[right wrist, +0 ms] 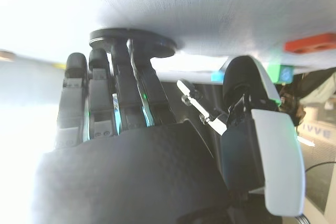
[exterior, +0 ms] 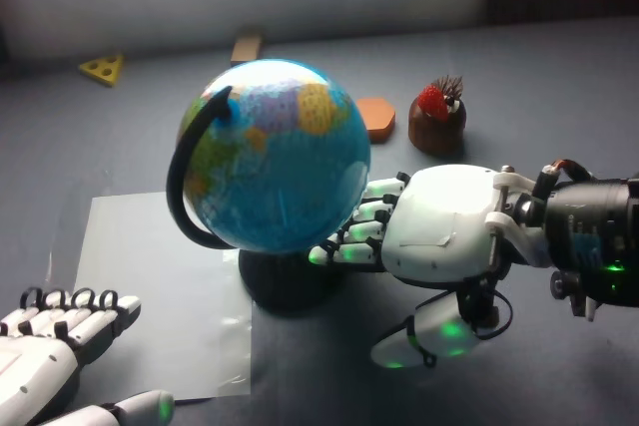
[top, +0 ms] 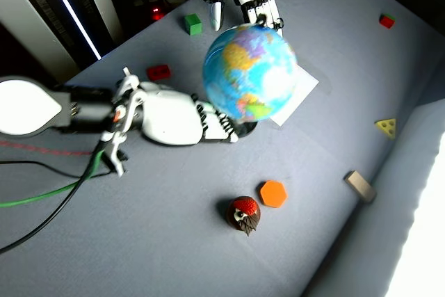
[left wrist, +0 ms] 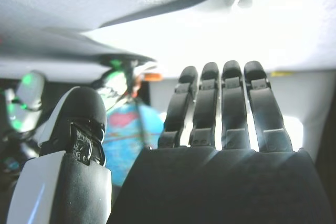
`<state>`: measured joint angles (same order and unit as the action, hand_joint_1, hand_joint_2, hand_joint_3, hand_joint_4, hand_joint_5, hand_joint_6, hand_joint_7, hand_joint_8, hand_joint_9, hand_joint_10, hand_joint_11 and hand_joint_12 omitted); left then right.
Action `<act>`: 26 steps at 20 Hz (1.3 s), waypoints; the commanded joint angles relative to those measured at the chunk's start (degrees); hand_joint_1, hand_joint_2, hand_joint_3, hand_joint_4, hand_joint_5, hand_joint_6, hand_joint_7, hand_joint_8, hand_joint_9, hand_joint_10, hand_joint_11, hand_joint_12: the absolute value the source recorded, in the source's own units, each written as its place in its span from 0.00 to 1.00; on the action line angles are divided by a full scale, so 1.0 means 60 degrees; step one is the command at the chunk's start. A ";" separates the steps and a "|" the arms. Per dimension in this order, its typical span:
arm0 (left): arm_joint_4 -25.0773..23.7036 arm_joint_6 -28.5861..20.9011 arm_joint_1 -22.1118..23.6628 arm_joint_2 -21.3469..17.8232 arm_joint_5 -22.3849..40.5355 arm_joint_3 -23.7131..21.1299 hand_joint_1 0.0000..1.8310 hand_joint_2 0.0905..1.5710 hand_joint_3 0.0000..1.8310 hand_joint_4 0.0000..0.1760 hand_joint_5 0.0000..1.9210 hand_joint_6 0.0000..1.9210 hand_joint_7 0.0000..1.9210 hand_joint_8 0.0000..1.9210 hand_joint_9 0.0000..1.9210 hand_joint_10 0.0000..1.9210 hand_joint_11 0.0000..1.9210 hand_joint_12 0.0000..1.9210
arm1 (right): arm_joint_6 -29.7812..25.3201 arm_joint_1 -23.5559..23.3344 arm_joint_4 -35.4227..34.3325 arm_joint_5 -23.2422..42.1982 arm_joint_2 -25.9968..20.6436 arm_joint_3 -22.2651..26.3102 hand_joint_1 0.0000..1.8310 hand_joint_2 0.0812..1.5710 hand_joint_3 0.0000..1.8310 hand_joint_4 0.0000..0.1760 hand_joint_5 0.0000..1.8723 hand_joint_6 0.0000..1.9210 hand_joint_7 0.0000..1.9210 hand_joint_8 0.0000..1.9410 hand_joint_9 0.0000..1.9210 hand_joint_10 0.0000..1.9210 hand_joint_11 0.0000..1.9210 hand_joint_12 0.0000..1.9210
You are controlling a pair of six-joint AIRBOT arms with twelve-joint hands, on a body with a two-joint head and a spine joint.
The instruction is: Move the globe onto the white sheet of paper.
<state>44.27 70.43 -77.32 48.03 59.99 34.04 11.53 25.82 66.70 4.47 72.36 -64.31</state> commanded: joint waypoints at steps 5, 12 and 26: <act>-0.0369 -0.0033 0.0048 0.0111 0.0931 0.0028 0.00 0.76 0.00 0.00 0.04 0.00 0.03 0.00 0.03 0.00 0.00 0.03 | -0.0023 -0.0067 0.0047 -0.0220 0.0461 0.0069 0.00 0.73 0.00 0.00 0.09 0.00 0.09 0.00 0.07 0.00 0.00 0.11; -0.0303 -0.0038 0.0071 0.0240 0.0939 -0.0028 0.00 0.76 0.00 0.00 0.04 0.00 0.03 0.00 0.03 0.00 0.00 0.02 | -0.0181 -0.0338 0.0043 -0.0724 0.1111 -0.0060 0.00 0.73 0.00 0.00 0.09 0.00 0.09 0.00 0.07 0.00 0.00 0.14; -0.0171 -0.0033 0.0047 0.0238 0.0938 -0.0107 0.00 0.76 0.00 0.00 0.04 0.00 0.03 0.00 0.03 0.00 0.00 0.02 | -0.0737 -0.0762 0.0041 -0.1257 0.2068 -0.0355 0.00 0.73 0.00 0.00 0.08 0.00 0.08 0.00 0.06 0.00 0.00 0.13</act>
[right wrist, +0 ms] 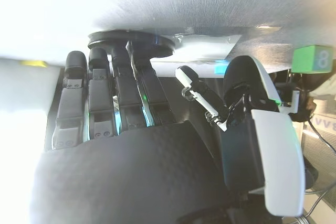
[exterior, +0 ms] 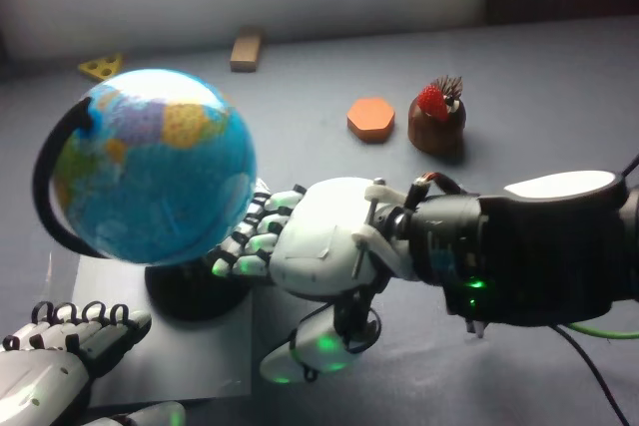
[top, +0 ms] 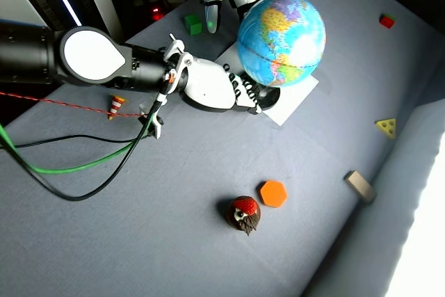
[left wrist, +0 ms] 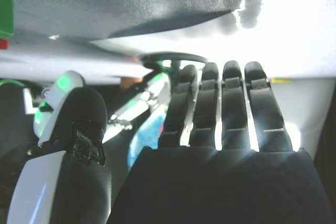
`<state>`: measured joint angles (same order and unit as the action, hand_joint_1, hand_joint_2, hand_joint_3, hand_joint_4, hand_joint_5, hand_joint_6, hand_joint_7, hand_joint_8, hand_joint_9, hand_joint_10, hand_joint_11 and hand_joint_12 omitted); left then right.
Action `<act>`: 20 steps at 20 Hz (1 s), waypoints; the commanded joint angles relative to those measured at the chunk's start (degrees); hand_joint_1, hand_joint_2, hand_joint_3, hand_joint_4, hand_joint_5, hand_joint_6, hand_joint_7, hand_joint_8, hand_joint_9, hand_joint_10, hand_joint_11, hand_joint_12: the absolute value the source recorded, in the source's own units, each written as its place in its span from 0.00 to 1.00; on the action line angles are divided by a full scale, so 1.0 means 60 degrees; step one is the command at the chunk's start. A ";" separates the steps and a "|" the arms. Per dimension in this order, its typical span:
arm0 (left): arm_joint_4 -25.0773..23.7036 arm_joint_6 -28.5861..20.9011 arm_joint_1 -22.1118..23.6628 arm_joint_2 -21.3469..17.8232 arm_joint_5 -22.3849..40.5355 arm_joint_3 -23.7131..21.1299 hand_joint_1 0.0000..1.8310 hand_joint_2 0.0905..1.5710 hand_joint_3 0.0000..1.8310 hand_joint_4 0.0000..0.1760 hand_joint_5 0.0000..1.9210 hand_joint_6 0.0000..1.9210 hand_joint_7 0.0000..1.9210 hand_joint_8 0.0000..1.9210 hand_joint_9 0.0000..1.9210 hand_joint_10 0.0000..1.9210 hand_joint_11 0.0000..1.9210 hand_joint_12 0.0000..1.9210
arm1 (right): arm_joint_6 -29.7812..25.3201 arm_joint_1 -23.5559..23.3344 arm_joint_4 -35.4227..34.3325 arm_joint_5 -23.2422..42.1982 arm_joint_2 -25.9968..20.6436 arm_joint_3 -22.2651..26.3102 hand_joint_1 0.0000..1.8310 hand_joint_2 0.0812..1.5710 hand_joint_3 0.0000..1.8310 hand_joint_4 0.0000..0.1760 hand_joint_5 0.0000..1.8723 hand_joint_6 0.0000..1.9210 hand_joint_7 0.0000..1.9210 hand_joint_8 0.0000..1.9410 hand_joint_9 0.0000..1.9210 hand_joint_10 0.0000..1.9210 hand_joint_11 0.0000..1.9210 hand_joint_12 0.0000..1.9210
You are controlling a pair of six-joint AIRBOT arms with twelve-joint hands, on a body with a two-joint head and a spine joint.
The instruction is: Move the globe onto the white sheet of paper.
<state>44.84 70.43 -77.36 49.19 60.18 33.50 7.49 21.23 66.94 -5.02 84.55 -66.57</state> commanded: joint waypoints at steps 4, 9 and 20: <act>-0.0125 -0.0056 0.0063 0.0081 0.0905 -0.0102 0.00 0.76 0.00 0.00 0.04 0.00 0.03 0.00 0.03 0.00 0.00 0.02 | -0.0088 -0.0017 0.0001 0.0186 0.0191 0.0016 0.00 0.73 0.00 0.00 0.08 0.00 0.08 0.00 0.06 0.00 0.00 0.13; 0.0088 -0.0046 0.0042 0.0100 0.0850 -0.0140 0.00 0.76 0.00 0.00 0.04 0.00 0.03 0.00 0.03 0.00 0.00 0.02 | -0.0159 -0.0066 0.0001 0.0265 0.0220 0.0017 0.00 0.73 0.00 0.00 0.08 0.00 0.08 0.00 0.06 0.00 0.00 0.13; 0.1238 0.1057 0.0922 -0.0776 -0.0904 -0.0874 0.00 0.76 0.00 0.00 0.04 0.00 0.03 0.00 0.03 0.00 0.00 0.02 | -0.0293 -0.0195 -0.0011 0.0589 -0.0499 0.0441 0.00 0.74 0.00 0.00 0.08 0.00 0.08 0.00 0.07 0.00 0.00 0.13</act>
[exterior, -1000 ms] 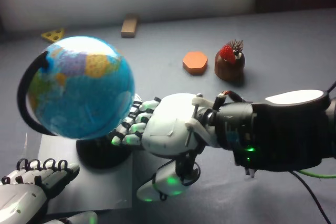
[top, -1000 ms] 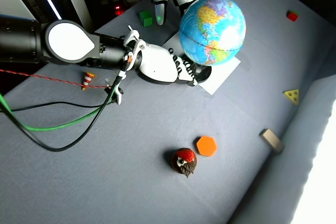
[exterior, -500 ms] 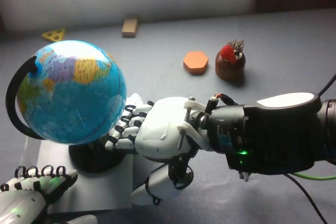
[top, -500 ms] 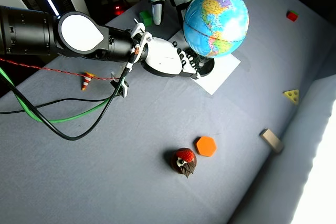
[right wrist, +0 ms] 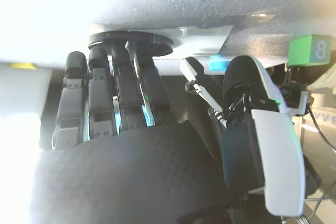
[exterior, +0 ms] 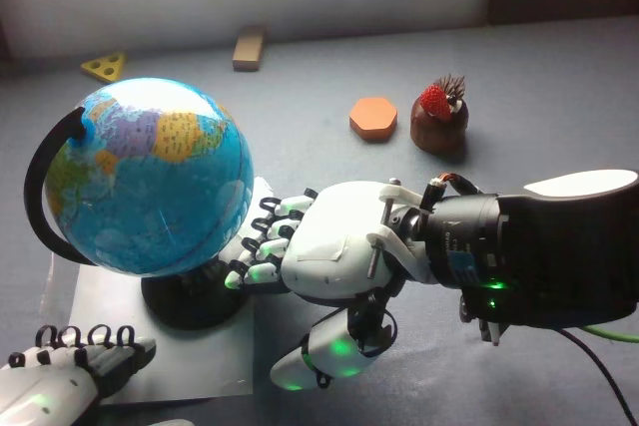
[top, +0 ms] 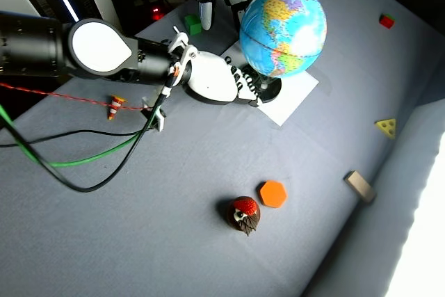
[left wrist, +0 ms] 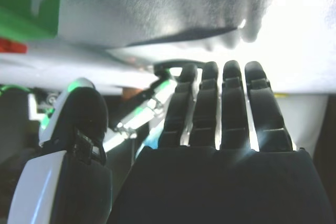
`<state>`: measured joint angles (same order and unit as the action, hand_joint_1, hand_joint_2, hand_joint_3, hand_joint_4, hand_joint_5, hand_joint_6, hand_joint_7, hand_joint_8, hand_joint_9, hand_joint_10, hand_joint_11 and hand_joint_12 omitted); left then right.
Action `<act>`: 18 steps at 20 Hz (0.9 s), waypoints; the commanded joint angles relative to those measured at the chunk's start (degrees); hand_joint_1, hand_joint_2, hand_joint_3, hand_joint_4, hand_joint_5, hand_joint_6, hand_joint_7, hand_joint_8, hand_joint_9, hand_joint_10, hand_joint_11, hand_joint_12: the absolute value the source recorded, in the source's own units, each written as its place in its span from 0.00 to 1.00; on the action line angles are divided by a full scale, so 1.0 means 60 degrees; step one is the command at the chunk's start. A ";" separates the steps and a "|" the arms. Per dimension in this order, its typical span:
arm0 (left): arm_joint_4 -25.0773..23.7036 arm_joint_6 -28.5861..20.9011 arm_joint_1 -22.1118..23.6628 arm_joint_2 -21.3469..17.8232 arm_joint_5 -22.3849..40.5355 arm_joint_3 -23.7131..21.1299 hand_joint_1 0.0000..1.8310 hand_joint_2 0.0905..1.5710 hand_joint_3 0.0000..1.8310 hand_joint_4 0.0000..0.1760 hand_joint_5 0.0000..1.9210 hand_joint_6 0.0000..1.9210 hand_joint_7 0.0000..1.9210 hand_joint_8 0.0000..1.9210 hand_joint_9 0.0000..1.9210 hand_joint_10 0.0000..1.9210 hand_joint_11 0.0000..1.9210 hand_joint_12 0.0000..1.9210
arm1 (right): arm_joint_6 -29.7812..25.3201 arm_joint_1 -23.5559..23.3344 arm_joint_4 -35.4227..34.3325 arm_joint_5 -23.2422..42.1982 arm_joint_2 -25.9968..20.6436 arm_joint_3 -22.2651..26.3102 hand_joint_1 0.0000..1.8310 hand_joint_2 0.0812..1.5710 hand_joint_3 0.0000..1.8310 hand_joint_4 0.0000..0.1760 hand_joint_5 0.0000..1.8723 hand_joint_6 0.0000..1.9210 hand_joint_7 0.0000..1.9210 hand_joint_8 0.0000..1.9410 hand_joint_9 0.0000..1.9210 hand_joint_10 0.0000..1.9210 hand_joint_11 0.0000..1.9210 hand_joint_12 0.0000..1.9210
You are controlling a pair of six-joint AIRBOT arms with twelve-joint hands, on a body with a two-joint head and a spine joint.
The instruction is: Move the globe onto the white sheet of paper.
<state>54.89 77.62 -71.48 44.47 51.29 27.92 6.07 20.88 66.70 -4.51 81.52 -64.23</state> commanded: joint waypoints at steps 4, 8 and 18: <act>0.0653 0.0500 0.0565 -0.0235 -0.0161 -0.0315 0.00 0.76 0.00 0.00 0.04 0.00 0.03 0.00 0.03 0.00 0.00 0.02 | -0.0171 -0.0182 0.0031 0.0543 -0.0162 0.0152 0.00 0.74 0.00 0.00 0.07 0.00 0.08 0.00 0.07 0.00 0.00 0.12; 0.1952 0.1068 0.1130 -0.0478 -0.0792 -0.0782 0.00 0.76 0.00 0.00 0.04 0.00 0.03 0.00 0.03 0.00 0.00 0.02 | -0.0370 -0.0198 0.0031 0.0491 -0.0442 0.0292 0.00 0.74 0.00 0.00 0.08 0.00 0.08 0.00 0.07 0.00 0.00 0.12; 0.6748 0.5509 0.4167 -0.0415 -0.2045 -0.1072 0.00 0.76 0.00 0.00 0.04 0.00 0.04 0.00 0.03 0.00 0.00 0.06 | -0.1725 -0.0721 0.0034 -0.0960 -0.2939 0.2712 0.00 0.73 0.00 0.00 0.08 0.00 0.08 0.00 0.06 0.00 0.00 0.11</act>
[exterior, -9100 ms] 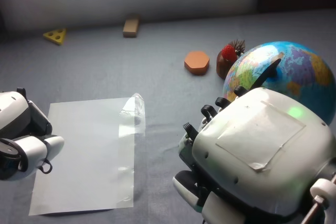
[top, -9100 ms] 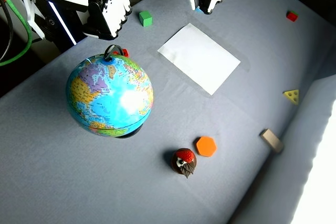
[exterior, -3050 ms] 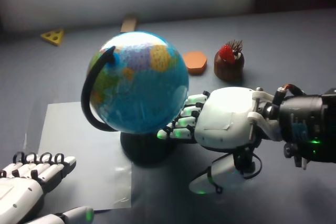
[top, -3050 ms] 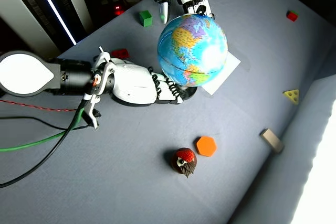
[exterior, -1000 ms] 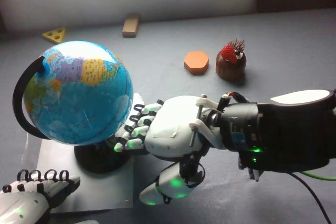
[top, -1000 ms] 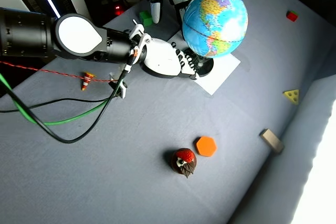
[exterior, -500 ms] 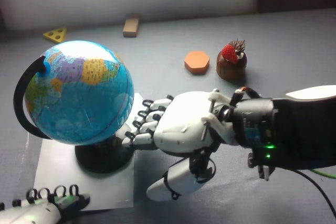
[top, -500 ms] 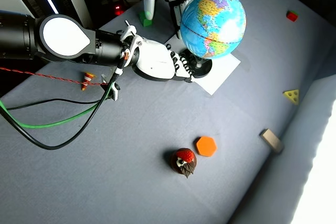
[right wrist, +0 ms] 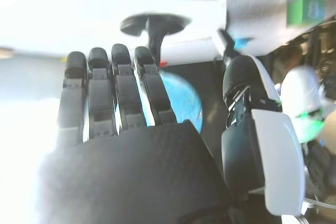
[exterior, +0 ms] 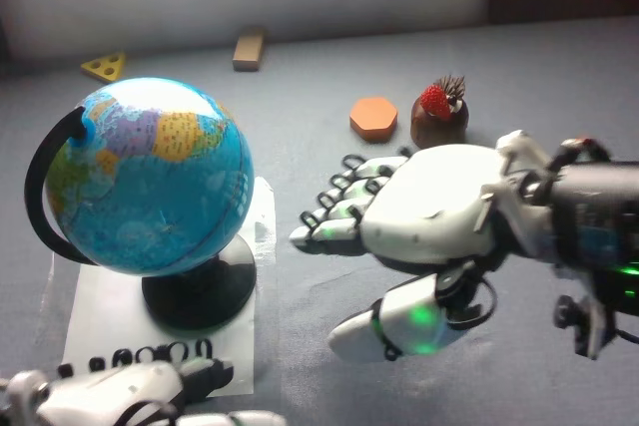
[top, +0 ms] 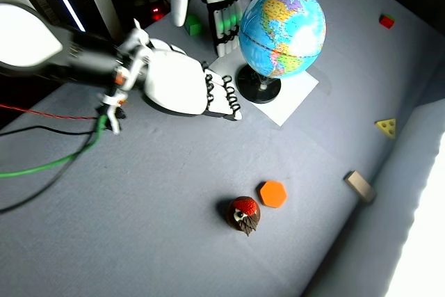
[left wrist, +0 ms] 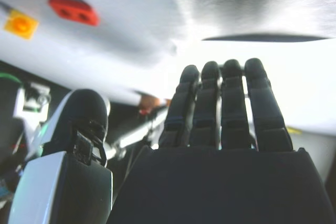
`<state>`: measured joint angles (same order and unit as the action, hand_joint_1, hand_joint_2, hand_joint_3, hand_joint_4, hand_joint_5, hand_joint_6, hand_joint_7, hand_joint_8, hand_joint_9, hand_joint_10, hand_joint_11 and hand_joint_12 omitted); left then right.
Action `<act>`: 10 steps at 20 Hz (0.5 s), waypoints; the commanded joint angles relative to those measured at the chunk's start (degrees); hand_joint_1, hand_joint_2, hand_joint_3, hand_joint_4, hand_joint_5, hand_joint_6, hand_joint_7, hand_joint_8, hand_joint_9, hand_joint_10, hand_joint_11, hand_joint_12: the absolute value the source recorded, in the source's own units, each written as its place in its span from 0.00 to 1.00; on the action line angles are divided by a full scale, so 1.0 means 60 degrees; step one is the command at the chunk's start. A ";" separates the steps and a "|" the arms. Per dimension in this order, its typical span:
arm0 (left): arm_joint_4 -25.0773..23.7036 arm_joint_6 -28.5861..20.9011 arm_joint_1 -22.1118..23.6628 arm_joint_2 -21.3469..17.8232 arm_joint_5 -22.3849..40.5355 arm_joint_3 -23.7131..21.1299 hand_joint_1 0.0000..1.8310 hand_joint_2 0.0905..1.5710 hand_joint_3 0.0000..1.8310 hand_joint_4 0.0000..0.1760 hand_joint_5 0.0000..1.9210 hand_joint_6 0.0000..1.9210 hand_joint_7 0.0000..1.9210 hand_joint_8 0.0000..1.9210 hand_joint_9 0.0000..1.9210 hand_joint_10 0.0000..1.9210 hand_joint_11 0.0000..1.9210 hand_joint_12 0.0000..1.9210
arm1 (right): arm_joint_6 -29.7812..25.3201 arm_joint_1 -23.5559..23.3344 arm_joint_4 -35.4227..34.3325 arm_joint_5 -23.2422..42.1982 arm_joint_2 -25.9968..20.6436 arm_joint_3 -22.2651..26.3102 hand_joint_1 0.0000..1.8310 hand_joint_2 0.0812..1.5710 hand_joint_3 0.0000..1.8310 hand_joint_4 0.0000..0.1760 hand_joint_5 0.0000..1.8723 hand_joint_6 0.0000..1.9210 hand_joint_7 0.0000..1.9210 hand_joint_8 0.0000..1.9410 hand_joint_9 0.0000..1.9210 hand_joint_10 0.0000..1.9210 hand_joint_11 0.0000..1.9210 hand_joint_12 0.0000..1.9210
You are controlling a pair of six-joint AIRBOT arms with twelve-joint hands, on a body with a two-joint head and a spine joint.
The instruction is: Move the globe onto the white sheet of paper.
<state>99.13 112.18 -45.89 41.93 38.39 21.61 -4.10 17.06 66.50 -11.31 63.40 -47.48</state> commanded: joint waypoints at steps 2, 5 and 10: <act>0.1348 0.1499 0.0825 0.0118 0.0252 0.0006 0.00 0.76 0.00 0.00 0.04 0.00 0.04 0.00 0.03 0.00 0.00 0.05 | -0.0385 -0.0323 0.0065 -0.0448 -0.0605 0.0628 0.00 0.73 0.00 0.00 0.07 0.00 0.08 0.00 0.06 0.00 0.00 0.09; 0.3248 0.3137 0.1989 0.0265 0.0783 0.0049 0.00 0.76 0.00 0.00 0.04 0.00 0.04 0.00 0.03 0.00 0.00 0.05 | -0.0535 -0.0806 0.0061 -0.1831 -0.1398 0.1604 0.00 0.73 0.00 0.00 0.08 0.00 0.09 0.00 0.06 0.00 0.00 0.10; 0.5054 0.4994 0.3623 0.0515 0.1710 0.0162 0.00 0.77 0.00 0.00 0.16 0.02 0.16 0.01 0.11 0.02 0.00 0.11 | -0.0876 -0.0955 0.0058 -0.2963 -0.2141 0.2711 0.00 0.74 0.00 0.00 0.23 0.05 0.23 0.03 0.18 0.04 0.00 0.26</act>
<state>130.50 142.47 -24.16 44.88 49.32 22.50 -9.32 12.08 64.45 -30.11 50.76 -31.33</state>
